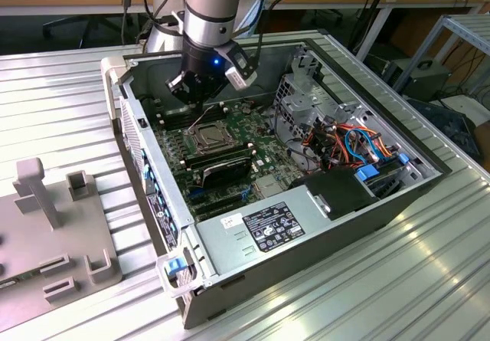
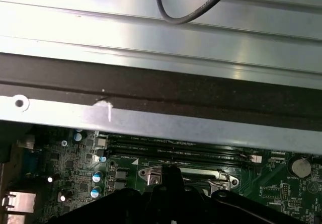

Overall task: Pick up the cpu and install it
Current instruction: 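Install the first cpu locking lever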

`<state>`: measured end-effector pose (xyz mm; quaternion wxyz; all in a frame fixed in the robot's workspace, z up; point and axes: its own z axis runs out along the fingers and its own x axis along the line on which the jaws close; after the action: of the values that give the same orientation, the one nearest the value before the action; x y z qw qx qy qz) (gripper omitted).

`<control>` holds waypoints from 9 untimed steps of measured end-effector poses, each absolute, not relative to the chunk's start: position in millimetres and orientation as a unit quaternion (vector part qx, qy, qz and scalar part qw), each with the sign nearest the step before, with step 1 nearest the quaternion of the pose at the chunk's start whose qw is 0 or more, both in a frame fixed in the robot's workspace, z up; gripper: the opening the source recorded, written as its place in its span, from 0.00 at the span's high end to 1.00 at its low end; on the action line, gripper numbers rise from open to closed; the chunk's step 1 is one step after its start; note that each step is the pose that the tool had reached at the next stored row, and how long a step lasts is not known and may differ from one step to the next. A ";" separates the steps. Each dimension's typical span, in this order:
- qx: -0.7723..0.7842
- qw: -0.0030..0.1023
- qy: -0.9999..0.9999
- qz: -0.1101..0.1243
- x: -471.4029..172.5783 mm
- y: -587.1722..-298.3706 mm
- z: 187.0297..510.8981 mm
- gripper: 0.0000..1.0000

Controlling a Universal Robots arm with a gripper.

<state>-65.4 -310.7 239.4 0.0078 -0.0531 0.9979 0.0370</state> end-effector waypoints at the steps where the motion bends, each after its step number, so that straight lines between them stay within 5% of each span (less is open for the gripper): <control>1: -0.053 0.008 0.998 0.037 -63.9 -310.7 238.8 0.89; 9: -0.053 0.008 0.998 0.037 -58.6 -310.7 234.7 0.89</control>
<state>-58.6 -310.7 234.7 0.0077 -0.0531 0.9979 0.0369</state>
